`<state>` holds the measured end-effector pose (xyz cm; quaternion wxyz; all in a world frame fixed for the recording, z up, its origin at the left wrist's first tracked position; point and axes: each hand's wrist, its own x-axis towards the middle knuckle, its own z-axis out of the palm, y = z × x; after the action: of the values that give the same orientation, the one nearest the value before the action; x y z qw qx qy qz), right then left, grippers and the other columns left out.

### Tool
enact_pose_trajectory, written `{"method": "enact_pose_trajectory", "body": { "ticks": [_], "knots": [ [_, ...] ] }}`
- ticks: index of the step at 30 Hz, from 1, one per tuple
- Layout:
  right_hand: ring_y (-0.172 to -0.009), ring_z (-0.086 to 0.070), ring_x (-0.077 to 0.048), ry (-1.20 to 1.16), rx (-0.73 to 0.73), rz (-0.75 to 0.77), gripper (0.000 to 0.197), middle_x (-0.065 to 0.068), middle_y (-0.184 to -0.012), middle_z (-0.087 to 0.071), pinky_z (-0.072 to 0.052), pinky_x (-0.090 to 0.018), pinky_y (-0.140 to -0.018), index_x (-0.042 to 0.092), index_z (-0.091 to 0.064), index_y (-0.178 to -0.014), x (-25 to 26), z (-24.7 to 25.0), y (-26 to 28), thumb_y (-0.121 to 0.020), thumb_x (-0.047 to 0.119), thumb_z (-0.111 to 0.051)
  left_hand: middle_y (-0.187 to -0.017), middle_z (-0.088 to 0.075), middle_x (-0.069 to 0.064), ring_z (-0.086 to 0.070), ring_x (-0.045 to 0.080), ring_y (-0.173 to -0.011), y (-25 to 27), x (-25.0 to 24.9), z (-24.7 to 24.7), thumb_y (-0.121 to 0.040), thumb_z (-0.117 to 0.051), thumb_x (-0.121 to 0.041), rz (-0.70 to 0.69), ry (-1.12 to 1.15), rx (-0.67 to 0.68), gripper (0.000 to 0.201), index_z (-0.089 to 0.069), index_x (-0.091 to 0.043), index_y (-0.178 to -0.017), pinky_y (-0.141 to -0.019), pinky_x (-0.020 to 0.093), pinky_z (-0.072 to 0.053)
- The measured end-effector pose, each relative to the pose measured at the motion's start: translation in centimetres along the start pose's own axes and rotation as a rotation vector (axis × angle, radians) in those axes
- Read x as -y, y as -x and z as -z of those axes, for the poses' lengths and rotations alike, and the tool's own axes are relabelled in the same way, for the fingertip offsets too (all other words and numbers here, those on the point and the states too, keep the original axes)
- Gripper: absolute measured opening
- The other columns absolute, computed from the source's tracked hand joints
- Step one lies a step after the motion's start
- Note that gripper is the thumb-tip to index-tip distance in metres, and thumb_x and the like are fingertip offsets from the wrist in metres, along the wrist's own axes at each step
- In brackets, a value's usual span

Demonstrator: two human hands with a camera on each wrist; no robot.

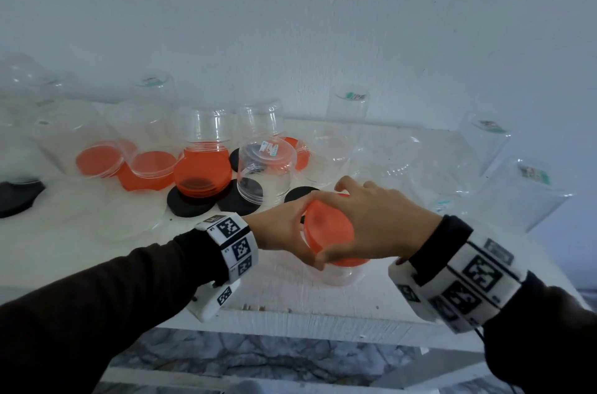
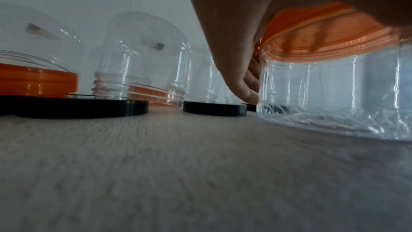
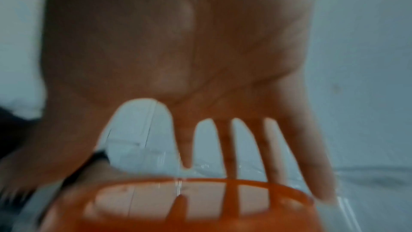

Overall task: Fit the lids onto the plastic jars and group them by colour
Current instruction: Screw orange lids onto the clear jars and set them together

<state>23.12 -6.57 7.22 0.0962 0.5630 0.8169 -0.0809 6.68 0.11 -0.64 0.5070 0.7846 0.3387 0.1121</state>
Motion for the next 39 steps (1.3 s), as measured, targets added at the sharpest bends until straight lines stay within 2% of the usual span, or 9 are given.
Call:
{"method": "enact_pose_trajectory", "body": {
  "ticks": [2, 4, 8, 10, 13, 16, 21, 30, 39],
  "knots": [
    [-0.125, -0.032, -0.023, -0.091, 0.139, 0.111, 0.089, 0.009, -0.145, -0.018, -0.04, -0.044, -0.099, 0.055, -0.014, -0.136, -0.6, 0.7, 0.1, -0.067, 0.06, -0.069, -0.122, -0.047, -0.019, -0.047, -0.001, -0.115, 0.1, 0.0, -0.1, -0.056, -0.088, -0.017, 0.002, 0.013, 0.025, 0.093, -0.033, -0.04, -0.127, -0.091, 0.012, -0.041],
    [-0.122, -0.031, -0.023, -0.072, 0.185, 0.143, 0.089, 0.013, -0.144, -0.016, -0.041, -0.044, -0.098, 0.058, -0.015, -0.135, -1.0, 0.6, 0.1, -0.069, 0.046, -0.073, -0.129, -0.046, -0.015, -0.044, 0.004, -0.121, 0.2, 0.0, -0.2, -0.05, -0.088, -0.03, 0.006, 0.016, 0.045, 0.105, -0.028, -0.034, -0.137, -0.099, 0.023, -0.04],
    [-0.102, -0.048, -0.027, 0.062, -0.023, -0.013, 0.083, 0.002, -0.118, -0.04, -0.046, -0.04, -0.086, 0.055, -0.021, -0.134, 0.2, 0.1, 0.1, -0.063, 0.076, -0.057, -0.126, -0.048, -0.015, -0.046, 0.001, -0.119, 0.1, 0.1, -0.2, -0.046, -0.087, -0.031, 0.01, 0.031, 0.031, 0.1, -0.034, -0.034, -0.131, -0.099, 0.021, -0.039],
    [-0.106, -0.049, -0.028, 0.108, -0.031, -0.026, 0.087, -0.001, -0.119, -0.041, -0.046, -0.041, -0.086, 0.049, -0.021, -0.138, 0.1, -0.2, 0.0, -0.062, 0.082, -0.05, -0.125, -0.049, -0.015, -0.046, 0.002, -0.119, 0.1, 0.0, -0.2, -0.05, -0.089, -0.025, 0.014, 0.021, 0.039, 0.097, -0.033, -0.037, -0.129, -0.098, 0.02, -0.04],
    [-0.127, -0.03, -0.023, -0.073, 0.13, 0.089, 0.088, 0.009, -0.144, -0.018, -0.039, -0.047, -0.099, 0.058, -0.012, -0.135, -1.1, 0.3, 0.0, -0.067, 0.062, -0.068, -0.128, -0.046, -0.014, -0.044, 0.005, -0.121, 0.2, 0.0, -0.1, -0.052, -0.089, -0.023, 0.025, 0.021, 0.046, 0.103, -0.03, -0.031, -0.136, -0.098, 0.021, -0.04],
    [-0.116, -0.033, -0.02, -0.107, 0.146, 0.124, 0.087, 0.014, -0.139, -0.021, -0.042, -0.044, -0.096, 0.063, -0.018, -0.13, -1.2, 0.2, 0.0, -0.066, 0.043, -0.073, -0.127, -0.046, -0.015, -0.044, 0.003, -0.119, 0.2, 0.0, -0.2, -0.054, -0.088, -0.023, 0.026, 0.008, 0.055, 0.105, -0.027, -0.029, -0.139, -0.096, 0.018, -0.04],
    [-0.1, -0.045, -0.023, 0.021, 0.028, 0.039, 0.088, 0.007, -0.126, -0.035, -0.046, -0.04, -0.087, 0.059, -0.015, -0.131, -0.2, 0.1, 0.4, -0.061, 0.061, -0.068, -0.12, -0.048, -0.019, -0.046, -0.006, -0.111, 0.0, 0.3, -0.1, -0.06, -0.085, -0.008, 0.033, 0.004, 0.041, 0.088, -0.034, -0.034, -0.127, -0.086, 0.007, -0.039],
    [-0.097, -0.052, -0.021, -0.033, -0.024, 0.028, 0.09, 0.001, -0.114, -0.044, -0.048, -0.034, -0.083, 0.055, -0.02, -0.135, -0.5, -0.3, 0.5, -0.058, 0.071, -0.065, -0.124, -0.05, -0.014, -0.048, 0.002, -0.117, 0.0, 0.0, -0.3, -0.052, -0.089, -0.019, 0.013, 0.03, 0.032, 0.094, -0.037, -0.031, -0.129, -0.098, 0.023, -0.041],
    [-0.094, -0.052, -0.022, -0.049, -0.116, -0.023, 0.088, -0.001, -0.106, -0.045, -0.048, -0.032, -0.079, 0.048, -0.029, -0.137, 0.0, -0.8, 0.9, -0.06, 0.07, -0.065, -0.12, -0.051, -0.015, -0.049, 0.0, -0.112, 0.6, -0.9, -0.3, -0.057, -0.088, -0.01, -0.009, -0.02, 0.018, 0.09, -0.036, -0.03, -0.127, -0.088, 0.013, -0.043]
  ]
}}
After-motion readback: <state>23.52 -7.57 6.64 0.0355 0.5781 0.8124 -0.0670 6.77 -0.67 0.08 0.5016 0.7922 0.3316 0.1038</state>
